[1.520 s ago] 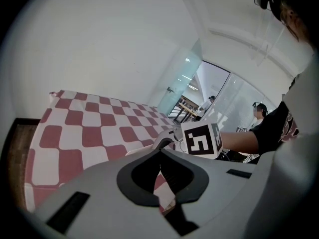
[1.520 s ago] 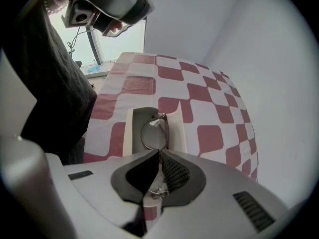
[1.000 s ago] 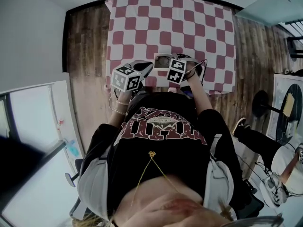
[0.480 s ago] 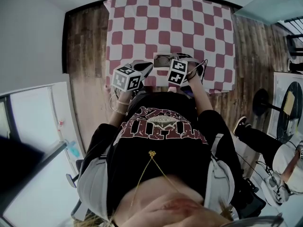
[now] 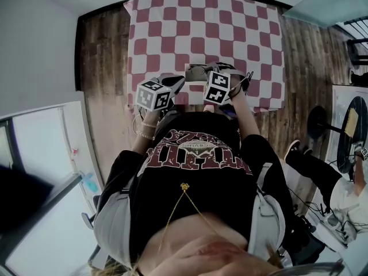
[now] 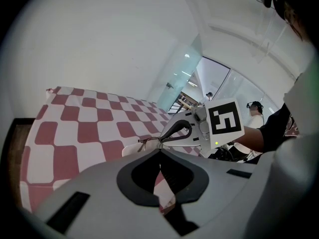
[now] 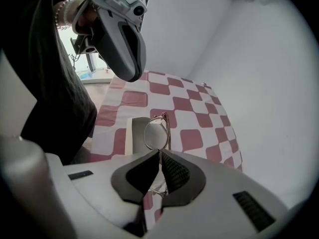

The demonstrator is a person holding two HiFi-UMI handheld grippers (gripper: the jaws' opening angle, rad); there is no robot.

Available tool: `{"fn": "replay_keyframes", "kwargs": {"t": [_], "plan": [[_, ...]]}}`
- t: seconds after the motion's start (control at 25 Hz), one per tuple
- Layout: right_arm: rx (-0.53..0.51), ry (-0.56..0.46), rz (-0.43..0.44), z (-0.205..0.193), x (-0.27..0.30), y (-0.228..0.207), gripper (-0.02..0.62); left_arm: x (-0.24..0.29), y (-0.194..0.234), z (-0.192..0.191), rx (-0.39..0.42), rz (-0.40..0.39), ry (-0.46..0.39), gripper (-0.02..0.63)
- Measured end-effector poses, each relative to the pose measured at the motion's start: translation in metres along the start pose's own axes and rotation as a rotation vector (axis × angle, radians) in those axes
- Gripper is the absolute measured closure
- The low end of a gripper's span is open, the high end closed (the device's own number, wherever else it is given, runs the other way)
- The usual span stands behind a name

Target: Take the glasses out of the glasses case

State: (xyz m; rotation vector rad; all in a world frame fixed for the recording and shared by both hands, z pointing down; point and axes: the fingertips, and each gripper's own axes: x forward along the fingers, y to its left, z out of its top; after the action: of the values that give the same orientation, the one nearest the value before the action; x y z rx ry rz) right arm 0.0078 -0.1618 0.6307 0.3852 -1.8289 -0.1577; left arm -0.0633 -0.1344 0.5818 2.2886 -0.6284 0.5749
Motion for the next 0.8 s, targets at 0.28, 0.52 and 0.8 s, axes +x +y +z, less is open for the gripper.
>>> {"fn": "replay_keyframes", "kwargs": {"t": [0.28, 0.52, 0.8], "plan": [[0.012, -0.007, -0.038, -0.005, -0.013, -0.01, 0.563, 0.004, -0.002, -0.001, 0.003, -0.007, 0.008, 0.598], [0.021, -0.024, -0.056, -0.003, -0.033, -0.017, 0.563, 0.007, -0.003, -0.002, 0.005, -0.014, 0.013, 0.598], [0.027, -0.061, -0.06, 0.003, -0.058, -0.022, 0.563, 0.011, -0.004, -0.005, 0.002, -0.015, 0.015, 0.598]]}}
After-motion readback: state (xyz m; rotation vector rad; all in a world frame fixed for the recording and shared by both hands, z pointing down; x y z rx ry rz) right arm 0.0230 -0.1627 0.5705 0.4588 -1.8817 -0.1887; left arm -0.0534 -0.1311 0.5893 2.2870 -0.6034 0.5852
